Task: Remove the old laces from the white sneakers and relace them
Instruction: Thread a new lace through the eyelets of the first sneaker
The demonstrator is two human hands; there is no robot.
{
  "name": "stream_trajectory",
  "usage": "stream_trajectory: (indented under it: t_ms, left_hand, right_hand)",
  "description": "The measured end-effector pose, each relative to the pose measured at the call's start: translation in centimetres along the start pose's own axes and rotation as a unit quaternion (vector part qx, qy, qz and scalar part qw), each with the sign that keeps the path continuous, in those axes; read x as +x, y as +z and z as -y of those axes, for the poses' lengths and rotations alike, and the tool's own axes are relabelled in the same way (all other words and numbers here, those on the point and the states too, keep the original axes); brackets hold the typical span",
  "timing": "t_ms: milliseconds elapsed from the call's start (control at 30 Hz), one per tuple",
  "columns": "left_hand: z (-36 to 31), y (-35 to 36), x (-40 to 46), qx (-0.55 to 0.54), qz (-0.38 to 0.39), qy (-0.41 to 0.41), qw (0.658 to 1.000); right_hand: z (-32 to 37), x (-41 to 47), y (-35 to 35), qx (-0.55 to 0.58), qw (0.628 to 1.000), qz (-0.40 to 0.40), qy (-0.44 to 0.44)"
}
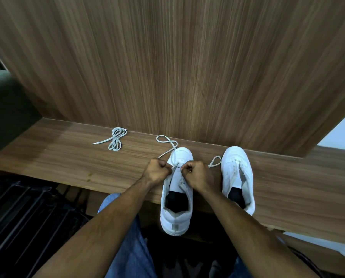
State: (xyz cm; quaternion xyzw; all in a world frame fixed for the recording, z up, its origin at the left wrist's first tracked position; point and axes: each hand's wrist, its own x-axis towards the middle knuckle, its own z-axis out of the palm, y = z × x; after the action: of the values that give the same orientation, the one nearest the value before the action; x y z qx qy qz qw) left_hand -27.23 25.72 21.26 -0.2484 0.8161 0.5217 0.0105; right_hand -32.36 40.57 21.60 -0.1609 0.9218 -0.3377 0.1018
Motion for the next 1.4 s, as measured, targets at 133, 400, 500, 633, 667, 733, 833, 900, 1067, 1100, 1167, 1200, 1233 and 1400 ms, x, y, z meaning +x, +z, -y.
stream_trajectory:
  t_ms: [133,400,500,633,667,733,833,900,1067,1100,1167,1200,1233,1400]
  left_hand:
    - [-0.7,0.0,-0.7,-0.041,-0.001,-0.024,0.999]
    - [-1.0,-0.3,-1.5,-0.100,0.005,-0.046,0.994]
    - [-1.1,-0.4,-1.7,-0.192,0.008,-0.096,0.977]
    - [-1.3,-0.1,-1.4,-0.187,0.022,-0.109,0.976]
    - [-1.5,0.0,-1.3,-0.174,0.023,-0.107,0.979]
    - [-1.6,0.1,-0.8,-0.139,0.022,-0.105,0.984]
    - [-1.5,-0.2,-0.1,-0.141,0.002,-0.097,0.985]
    - [-1.5,-0.6,0.3,-0.220,-0.016,-0.101,0.970]
    - [-3.1,-4.2,1.7,-0.493,-0.084,-0.073,0.863]
    - [-3.6,-5.4,2.0,-0.547,-0.094,-0.062,0.830]
    - [-4.6,-7.5,2.4,-0.624,-0.127,-0.041,0.770]
    - [-4.9,-8.1,2.6,-0.634,-0.154,-0.030,0.757]
    - [-5.1,-8.3,2.6,-0.625,-0.180,-0.020,0.759]
    - [-1.8,-3.3,1.5,-0.407,-0.152,-0.069,0.898]
  right_hand:
    - [0.3,0.2,1.0,0.003,1.000,-0.019,-0.010]
    - [0.5,0.3,2.3,0.009,0.999,-0.038,0.003]
    - [0.5,0.4,2.7,0.001,1.000,-0.031,0.001]
    - [0.8,0.4,2.6,0.000,0.999,-0.032,0.012]
    - [0.8,0.4,2.6,0.001,0.999,-0.034,0.014]
    - [0.5,0.5,2.4,0.016,0.999,-0.031,0.015]
    - [-0.1,0.3,1.7,0.045,0.999,-0.002,0.007]
    - [-0.4,0.1,1.2,0.036,0.999,0.007,-0.008]
    - [-1.1,-0.3,0.6,-0.005,0.999,0.030,-0.020]
    - [-1.2,-0.3,0.5,-0.022,0.999,0.028,-0.022]
    - [-1.2,-0.6,0.3,-0.048,0.998,0.010,-0.026]
    - [-1.0,-0.7,0.2,-0.061,0.998,-0.001,-0.029]
    - [-0.8,-0.9,0.2,-0.074,0.997,-0.010,-0.033]
    - [-0.2,-1.2,0.4,-0.080,0.997,0.015,-0.002]
